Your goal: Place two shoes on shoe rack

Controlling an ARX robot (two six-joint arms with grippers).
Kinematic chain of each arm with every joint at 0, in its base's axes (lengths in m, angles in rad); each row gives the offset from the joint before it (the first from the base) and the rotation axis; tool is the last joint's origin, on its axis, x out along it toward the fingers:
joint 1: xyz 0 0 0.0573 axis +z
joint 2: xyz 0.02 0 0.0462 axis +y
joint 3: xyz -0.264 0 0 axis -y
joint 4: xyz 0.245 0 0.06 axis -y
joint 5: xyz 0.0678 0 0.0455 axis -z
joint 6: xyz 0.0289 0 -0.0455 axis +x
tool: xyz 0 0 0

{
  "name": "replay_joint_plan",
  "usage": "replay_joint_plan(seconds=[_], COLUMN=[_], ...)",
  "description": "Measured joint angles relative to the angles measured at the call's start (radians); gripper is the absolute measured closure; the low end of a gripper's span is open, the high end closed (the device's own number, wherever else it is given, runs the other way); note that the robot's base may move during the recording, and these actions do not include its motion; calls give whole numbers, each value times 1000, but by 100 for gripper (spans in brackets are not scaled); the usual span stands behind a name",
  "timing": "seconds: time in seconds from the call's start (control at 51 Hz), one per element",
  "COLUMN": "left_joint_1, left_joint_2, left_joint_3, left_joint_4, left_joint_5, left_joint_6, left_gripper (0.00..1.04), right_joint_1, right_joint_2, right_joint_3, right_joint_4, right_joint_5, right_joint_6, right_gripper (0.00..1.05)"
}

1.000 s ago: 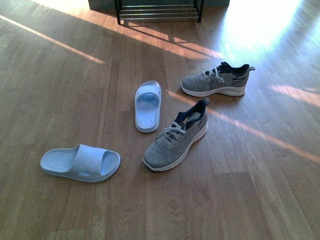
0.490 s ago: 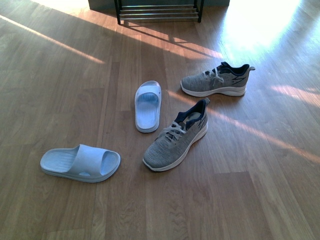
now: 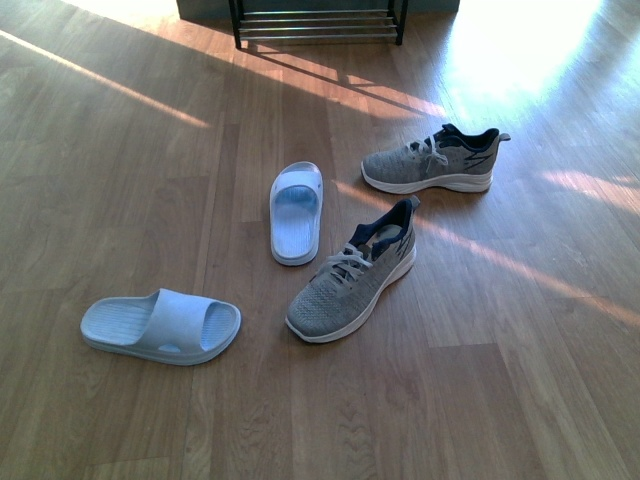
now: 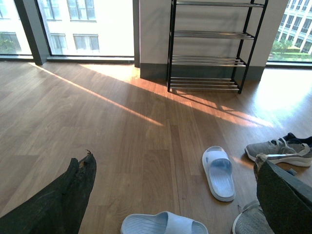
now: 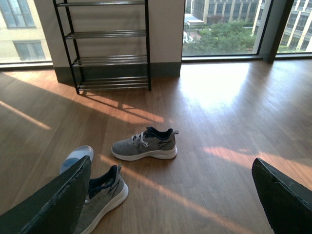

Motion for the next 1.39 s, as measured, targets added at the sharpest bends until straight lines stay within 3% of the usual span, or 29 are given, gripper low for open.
replay_joint_plan(seconds=[1.392], left_joint_1=[0], left_joint_2=[0], left_joint_3=[0], left_joint_4=[0], left_joint_5=[0], left_joint_6=[1], left_gripper=[9], right_joint_1=[0], right_joint_2=[0], right_joint_3=[0], right_joint_4=[0], right_joint_5=[2], right_joint_6=[0], right_gripper=[9])
